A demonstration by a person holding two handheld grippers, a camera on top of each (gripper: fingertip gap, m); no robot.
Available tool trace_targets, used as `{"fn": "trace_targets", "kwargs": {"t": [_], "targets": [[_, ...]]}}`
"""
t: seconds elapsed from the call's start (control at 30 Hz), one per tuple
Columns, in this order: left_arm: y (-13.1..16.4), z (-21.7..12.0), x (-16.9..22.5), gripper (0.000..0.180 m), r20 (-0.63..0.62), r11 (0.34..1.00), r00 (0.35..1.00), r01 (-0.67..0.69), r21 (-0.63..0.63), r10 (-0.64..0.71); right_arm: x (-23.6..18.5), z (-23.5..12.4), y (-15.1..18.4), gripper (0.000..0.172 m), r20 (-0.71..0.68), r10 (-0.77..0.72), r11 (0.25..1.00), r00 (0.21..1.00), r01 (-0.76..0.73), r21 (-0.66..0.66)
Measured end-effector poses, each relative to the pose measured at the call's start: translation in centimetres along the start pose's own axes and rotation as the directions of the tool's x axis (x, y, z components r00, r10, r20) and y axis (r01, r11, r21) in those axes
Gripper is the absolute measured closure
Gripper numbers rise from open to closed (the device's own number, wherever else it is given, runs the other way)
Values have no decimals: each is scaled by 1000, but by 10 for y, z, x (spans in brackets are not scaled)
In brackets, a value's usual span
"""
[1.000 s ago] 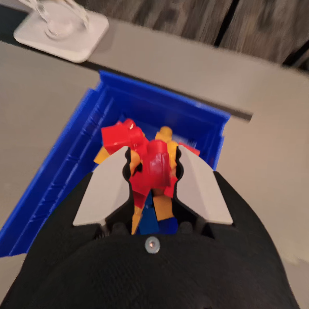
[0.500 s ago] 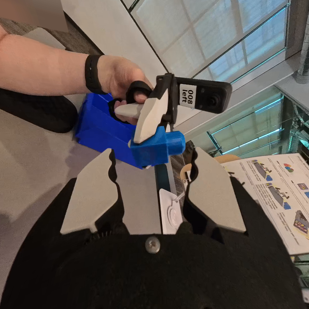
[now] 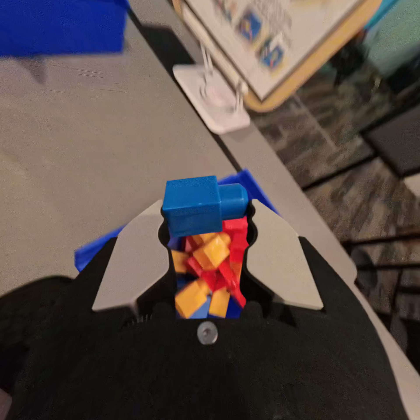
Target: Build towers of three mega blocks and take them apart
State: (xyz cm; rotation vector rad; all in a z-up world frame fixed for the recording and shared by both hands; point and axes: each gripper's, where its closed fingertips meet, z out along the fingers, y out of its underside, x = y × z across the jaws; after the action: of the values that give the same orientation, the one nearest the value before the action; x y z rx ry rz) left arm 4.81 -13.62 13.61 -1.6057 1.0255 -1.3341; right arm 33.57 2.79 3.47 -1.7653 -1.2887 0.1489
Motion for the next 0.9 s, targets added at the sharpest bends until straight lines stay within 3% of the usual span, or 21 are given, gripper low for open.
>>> {"fn": "trace_targets", "kwargs": {"t": [0.03,0.1,0.23,0.33,0.43,0.5,0.57,0.63,0.73,0.87,0.9], "targets": [[-1,-6,-1,116,21,1000,1000,-1,7,1,5,9,29,104,14,38,994,999,-37,-102],[-3,-15,-2,116,44,1000,999,-8,17,7,6,26,57,104,59,110,978,992,-98,-182],[-4,-26,-1,116,63,1000,998,-8,29,6,-26,50,59,104,235,78,974,969,-24,-224],[-5,-31,-2,117,72,999,997,-10,35,7,-33,66,77,103,243,67,925,968,31,-379],[-5,-37,-3,115,95,999,995,-11,39,8,-35,74,84,103,237,80,898,968,33,-439],[-7,-46,-8,115,141,998,990,-16,57,8,-27,71,84,98,195,80,897,978,15,-442],[-8,-65,-23,115,269,997,963,-20,71,0,-13,57,73,99,130,74,930,989,-22,-367],[-3,-103,-52,113,509,997,860,-10,78,-31,25,32,65,101,-69,105,954,992,-119,-273],[17,-187,-92,107,820,992,558,48,118,-124,75,-17,98,106,-361,322,881,875,-417,-225],[72,-281,-116,109,947,946,172,228,229,-270,73,-32,166,104,-389,512,727,766,-628,-279],[86,-290,-120,108,950,931,138,280,235,-282,67,-28,178,104,-363,554,688,749,-658,-306]]}}
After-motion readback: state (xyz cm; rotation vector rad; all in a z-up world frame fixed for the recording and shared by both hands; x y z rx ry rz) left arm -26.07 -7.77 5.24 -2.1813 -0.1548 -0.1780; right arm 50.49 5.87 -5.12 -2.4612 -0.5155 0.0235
